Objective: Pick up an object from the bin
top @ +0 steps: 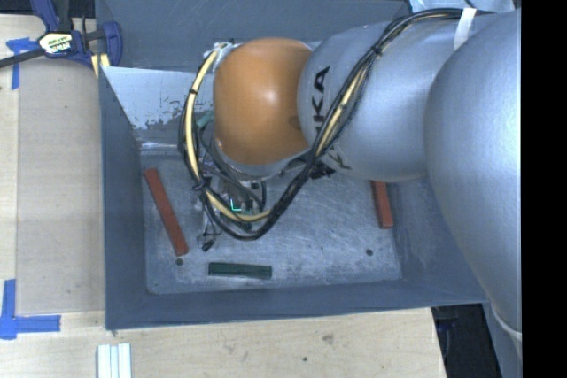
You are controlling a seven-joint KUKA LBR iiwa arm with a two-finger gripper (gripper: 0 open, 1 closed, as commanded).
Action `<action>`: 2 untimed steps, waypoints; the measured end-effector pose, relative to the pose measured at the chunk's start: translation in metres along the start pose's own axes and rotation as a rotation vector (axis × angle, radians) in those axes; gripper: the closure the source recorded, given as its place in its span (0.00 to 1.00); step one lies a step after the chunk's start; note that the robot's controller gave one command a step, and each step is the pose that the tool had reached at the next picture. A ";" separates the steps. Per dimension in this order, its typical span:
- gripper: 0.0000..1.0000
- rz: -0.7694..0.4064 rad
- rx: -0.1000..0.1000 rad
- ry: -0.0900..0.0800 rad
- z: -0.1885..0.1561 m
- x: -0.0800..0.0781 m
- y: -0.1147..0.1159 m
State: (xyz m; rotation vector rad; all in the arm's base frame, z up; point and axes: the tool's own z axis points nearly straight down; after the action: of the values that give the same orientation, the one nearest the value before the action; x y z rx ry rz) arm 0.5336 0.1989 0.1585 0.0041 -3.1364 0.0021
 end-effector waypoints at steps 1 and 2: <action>0.00 -0.125 0.001 -0.004 0.087 0.033 -0.084; 0.00 -0.005 -0.002 -0.007 0.088 0.042 -0.054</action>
Offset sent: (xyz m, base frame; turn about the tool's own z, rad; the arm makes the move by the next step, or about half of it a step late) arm -0.0327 -0.0800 -0.0843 -0.1291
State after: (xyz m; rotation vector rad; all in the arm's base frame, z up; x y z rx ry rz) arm 0.4918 0.1442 0.0712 0.0117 -3.1429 -0.0011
